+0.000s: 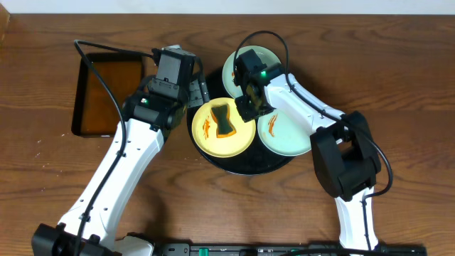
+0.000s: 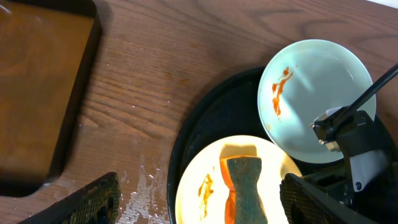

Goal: Clean dirty plates on tray and stack at the side

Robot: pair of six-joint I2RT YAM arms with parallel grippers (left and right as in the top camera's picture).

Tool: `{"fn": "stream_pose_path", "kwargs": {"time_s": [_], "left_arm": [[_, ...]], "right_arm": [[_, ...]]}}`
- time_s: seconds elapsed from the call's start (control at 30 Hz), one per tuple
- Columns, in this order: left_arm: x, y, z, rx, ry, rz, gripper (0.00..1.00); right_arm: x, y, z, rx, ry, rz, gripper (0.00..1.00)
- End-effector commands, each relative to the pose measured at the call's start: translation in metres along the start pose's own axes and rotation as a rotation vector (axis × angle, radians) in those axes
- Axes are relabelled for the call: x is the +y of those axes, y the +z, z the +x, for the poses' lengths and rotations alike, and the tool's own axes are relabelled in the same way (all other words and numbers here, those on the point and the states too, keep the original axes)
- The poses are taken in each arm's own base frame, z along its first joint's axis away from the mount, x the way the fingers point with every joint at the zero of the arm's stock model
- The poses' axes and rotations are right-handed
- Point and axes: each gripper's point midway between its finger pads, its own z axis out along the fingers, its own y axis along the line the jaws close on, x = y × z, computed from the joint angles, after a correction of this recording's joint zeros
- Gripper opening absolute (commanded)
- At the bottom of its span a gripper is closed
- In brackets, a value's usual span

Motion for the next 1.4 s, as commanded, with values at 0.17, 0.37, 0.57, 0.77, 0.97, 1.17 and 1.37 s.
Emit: {"fn": "stream_pose_path", "kwargs": {"time_s": [0.17, 0.37, 0.57, 0.77, 0.97, 1.17, 1.37], "left_arm": [[0.002, 0.003, 0.002, 0.01, -0.003, -0.012, 0.83], [0.003, 0.003, 0.003, 0.01, -0.003, -0.013, 0.83], [0.003, 0.003, 0.003, 0.01, -0.003, -0.013, 0.83], [0.003, 0.002, 0.003, 0.012, -0.003, -0.013, 0.66], [0.007, 0.007, 0.014, 0.042, 0.004, -0.028, 0.5], [-0.009, 0.025, 0.032, 0.133, 0.001, 0.044, 0.5], [-0.023, 0.062, 0.051, 0.224, -0.036, 0.084, 0.54]], "right_arm": [[0.0, 0.004, 0.001, 0.001, -0.007, 0.012, 0.3], [0.0, 0.007, 0.004, 0.004, -0.007, 0.013, 0.22], [-0.003, 0.01, 0.006, 0.009, -0.006, 0.025, 0.23], [-0.004, 0.016, 0.008, 0.003, -0.005, 0.024, 0.19], [-0.004, 0.017, 0.009, 0.004, -0.005, 0.024, 0.18], [-0.004, 0.016, 0.007, -0.001, -0.005, 0.023, 0.06], [-0.004, 0.016, 0.007, -0.001, -0.005, 0.023, 0.02]]}}
